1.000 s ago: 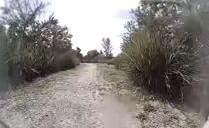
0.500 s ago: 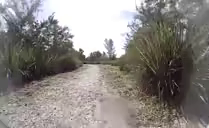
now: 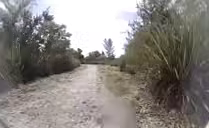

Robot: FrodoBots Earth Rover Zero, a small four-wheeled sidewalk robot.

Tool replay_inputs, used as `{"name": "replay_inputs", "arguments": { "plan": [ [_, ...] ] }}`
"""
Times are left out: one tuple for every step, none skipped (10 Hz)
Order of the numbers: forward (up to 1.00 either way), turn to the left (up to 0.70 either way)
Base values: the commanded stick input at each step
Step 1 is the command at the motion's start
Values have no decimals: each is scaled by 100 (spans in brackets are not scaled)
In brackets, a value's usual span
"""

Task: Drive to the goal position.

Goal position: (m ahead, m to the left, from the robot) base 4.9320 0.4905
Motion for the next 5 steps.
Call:
{"name": "replay_inputs", "arguments": {
  "plan": [
    [85, 34],
    [85, 27],
    [85, 0],
    [85, 0],
    [85, 0]
  ]
}}
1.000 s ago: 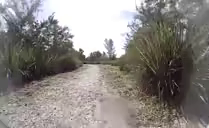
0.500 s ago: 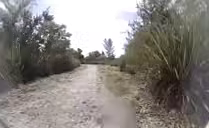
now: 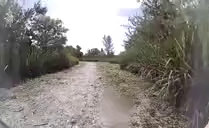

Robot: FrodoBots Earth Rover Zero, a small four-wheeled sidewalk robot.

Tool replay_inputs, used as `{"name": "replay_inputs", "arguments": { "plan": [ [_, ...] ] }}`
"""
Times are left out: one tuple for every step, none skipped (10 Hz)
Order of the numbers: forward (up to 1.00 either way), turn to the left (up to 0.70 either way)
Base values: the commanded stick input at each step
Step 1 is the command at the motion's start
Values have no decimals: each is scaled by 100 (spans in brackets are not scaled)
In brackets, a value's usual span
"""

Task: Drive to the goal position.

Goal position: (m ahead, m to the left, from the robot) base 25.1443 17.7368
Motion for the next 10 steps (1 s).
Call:
{"name": "replay_inputs", "arguments": {
  "plan": [
    [85, 0],
    [85, 0],
    [85, 0],
    [85, 0],
    [85, 5],
    [85, 23],
    [85, 34],
    [85, 0],
    [85, 0],
    [85, 0]
  ]
}}
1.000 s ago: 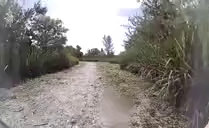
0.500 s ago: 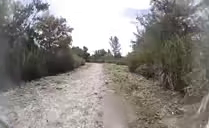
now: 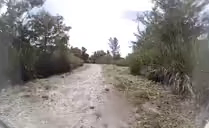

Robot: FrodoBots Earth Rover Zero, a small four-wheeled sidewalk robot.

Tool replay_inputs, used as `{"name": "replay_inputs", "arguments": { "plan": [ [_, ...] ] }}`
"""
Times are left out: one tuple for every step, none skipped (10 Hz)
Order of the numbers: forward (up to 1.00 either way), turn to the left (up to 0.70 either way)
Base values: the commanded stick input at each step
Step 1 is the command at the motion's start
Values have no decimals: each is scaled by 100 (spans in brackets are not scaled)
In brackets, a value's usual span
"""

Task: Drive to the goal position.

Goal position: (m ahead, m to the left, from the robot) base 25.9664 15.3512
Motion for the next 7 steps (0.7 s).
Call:
{"name": "replay_inputs", "arguments": {
  "plan": [
    [85, 0],
    [85, 0],
    [85, 0],
    [85, 0],
    [85, 0],
    [85, 0],
    [85, 3]
  ]
}}
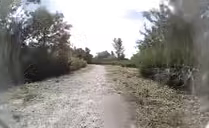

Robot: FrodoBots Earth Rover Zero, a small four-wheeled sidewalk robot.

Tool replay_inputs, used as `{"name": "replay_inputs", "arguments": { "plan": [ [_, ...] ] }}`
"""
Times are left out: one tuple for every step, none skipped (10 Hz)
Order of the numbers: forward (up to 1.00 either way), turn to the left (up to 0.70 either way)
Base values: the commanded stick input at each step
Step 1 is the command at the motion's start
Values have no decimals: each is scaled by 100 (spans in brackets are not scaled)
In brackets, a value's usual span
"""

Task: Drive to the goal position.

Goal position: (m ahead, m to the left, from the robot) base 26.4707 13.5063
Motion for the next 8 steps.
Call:
{"name": "replay_inputs", "arguments": {
  "plan": [
    [85, 26],
    [85, 14],
    [85, 5],
    [85, 0],
    [85, 0],
    [85, 0],
    [85, 0],
    [85, 0]
  ]
}}
